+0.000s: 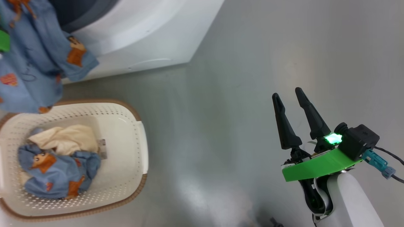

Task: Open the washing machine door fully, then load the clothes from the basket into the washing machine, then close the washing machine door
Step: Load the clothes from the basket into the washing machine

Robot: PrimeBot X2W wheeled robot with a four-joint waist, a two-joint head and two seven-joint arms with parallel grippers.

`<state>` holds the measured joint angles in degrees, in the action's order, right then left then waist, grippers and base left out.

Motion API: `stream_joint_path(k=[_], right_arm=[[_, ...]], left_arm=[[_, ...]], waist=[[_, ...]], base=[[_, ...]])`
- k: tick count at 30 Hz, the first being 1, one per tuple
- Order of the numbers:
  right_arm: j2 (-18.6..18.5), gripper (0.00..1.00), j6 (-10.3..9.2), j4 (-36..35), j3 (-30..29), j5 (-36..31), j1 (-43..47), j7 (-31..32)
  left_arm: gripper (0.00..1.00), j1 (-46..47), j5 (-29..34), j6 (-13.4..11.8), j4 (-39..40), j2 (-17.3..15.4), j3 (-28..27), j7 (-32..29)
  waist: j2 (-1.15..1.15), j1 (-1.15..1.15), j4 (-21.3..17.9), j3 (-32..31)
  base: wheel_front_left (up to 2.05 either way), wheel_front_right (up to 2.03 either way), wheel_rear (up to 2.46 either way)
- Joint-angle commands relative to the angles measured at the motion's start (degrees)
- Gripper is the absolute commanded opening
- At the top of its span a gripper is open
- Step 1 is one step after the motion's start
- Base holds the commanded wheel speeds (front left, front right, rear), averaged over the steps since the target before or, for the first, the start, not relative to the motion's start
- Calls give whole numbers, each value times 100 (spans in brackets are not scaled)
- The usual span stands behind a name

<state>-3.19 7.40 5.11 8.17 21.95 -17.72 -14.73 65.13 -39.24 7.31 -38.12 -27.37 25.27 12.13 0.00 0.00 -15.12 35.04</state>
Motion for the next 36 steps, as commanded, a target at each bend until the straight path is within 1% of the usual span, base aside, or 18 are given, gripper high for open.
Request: stream_joint_path(k=[1,5,10,13,16,20,21,22,23,29,32,36], right_arm=[[31,100,9,-163,120,73,26,-27],[31,100,9,-230,180,123,-6,-27],[31,100,9,-268,262,177,13,-27],[31,100,9,-280,267,190,31,-27],[31,100,9,-288,255,212,21,-27],[31,100,9,-273,272,223,-5,-27],[31,100,9,-263,280,224,-5,-27],[31,100,9,-252,289,226,-4,-27],[31,100,9,-239,297,227,-2,-27],[31,100,9,-180,293,214,-7,-27],[31,100,9,-159,303,208,-42,-27],[31,100,9,-133,298,196,-79,-27]], left_arm=[[0,269,-71,17,16,-309,-54,-28],[0,681,-65,17,-308,-425,316,-135],[0,1108,-149,17,-631,-492,609,-48],[0,1408,-76,17,-688,-471,634,168],[0,1653,38,17,-708,-393,464,270],[0,1645,115,17,-838,-279,354,282],[12,1610,119,14,-949,-242,339,283],[89,1581,119,3,-1067,-212,320,284],[100,1544,102,-1,-1217,-176,315,284],[100,1540,87,8,-1845,-5,519,90],[100,1541,45,13,-1948,47,603,122],[100,1477,-75,16,-1883,73,757,175]], waist=[[0,0,-251,287],[0,0,-353,436],[0,0,-438,494],[0,0,-441,524],[0,0,-427,549],[0,0,-419,531],[0,0,-416,516],[0,0,-413,502],[0,0,-409,486],[0,0,-344,434],[0,0,-294,408],[0,0,-225,367]], base=[[0,0,0],[0,0,0],[0,0,0],[0,0,0],[0,0,0],[0,0,0],[0,0,0],[0,0,0],[0,0,0],[0,0,0],[0,0,0],[0,0,0]])
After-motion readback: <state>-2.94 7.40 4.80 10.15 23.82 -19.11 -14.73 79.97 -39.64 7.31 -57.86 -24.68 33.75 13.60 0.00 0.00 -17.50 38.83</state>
